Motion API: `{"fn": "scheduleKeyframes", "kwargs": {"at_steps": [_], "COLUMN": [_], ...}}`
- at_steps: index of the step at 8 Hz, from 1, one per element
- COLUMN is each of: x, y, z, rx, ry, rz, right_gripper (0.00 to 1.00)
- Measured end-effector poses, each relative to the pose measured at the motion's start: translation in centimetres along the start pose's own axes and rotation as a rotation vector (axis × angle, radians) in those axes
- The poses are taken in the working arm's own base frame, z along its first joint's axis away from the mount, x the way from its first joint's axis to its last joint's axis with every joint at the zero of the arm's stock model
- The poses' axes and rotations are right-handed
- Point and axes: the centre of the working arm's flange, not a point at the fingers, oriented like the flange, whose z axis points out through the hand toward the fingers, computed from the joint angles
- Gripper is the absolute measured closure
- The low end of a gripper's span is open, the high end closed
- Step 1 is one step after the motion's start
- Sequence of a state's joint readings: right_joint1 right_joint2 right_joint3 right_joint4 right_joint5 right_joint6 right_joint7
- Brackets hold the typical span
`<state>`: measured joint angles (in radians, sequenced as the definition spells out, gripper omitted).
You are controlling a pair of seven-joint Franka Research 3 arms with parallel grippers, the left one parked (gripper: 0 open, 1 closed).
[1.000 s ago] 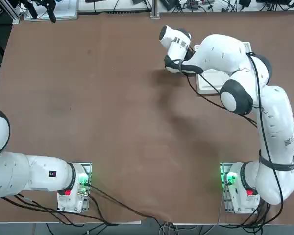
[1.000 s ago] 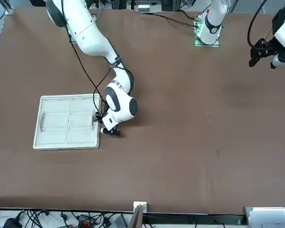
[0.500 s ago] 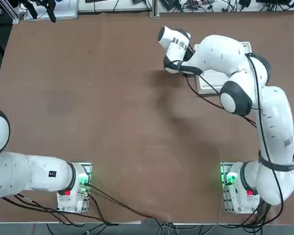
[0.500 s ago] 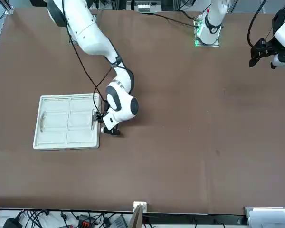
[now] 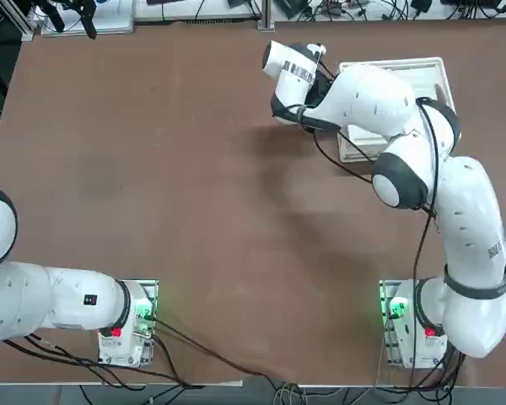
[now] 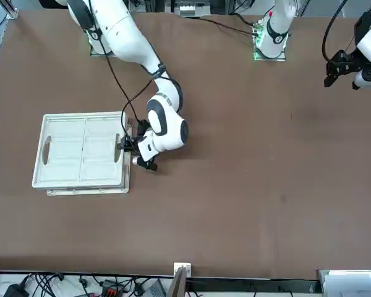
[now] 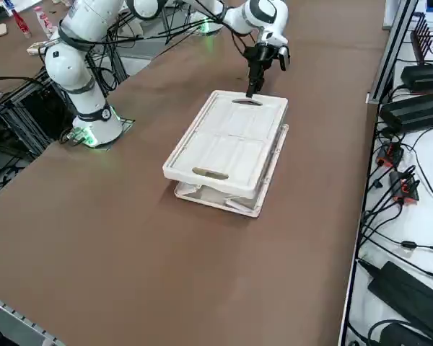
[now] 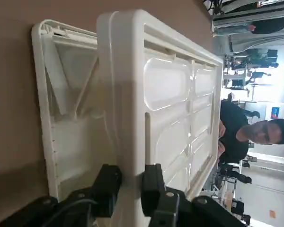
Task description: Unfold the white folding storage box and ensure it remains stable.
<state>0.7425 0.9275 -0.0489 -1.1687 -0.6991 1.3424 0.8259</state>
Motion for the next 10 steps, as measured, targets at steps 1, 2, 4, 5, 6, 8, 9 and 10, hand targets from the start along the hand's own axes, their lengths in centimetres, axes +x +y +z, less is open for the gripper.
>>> {"fn": "scheduleKeyframes", "kwargs": {"at_steps": [1, 2, 4, 5, 6, 8, 9, 10], "x": [-0.3, -0.3, -0.4, -0.6, -0.9, -1.1, -1.2, -1.1], "y": [0.2, 0.7, 2.8, 3.9, 5.0, 6.0, 6.4, 6.7], "z": [-0.4, -0.8, -1.8, -2.5, -3.3, -4.0, -4.2, -4.4], "rx": [-0.021, -0.033, -0.044, -0.044, -0.051, -0.050, -0.050, -0.049], "ry": [0.007, 0.004, -0.018, -0.024, -0.035, -0.040, -0.043, -0.045], "rz": [-0.006, -0.018, -0.071, -0.094, -0.125, -0.135, -0.131, -0.125], "right_gripper": [0.71, 0.71, 0.71, 0.71, 0.71, 0.71, 0.71, 0.71]}}
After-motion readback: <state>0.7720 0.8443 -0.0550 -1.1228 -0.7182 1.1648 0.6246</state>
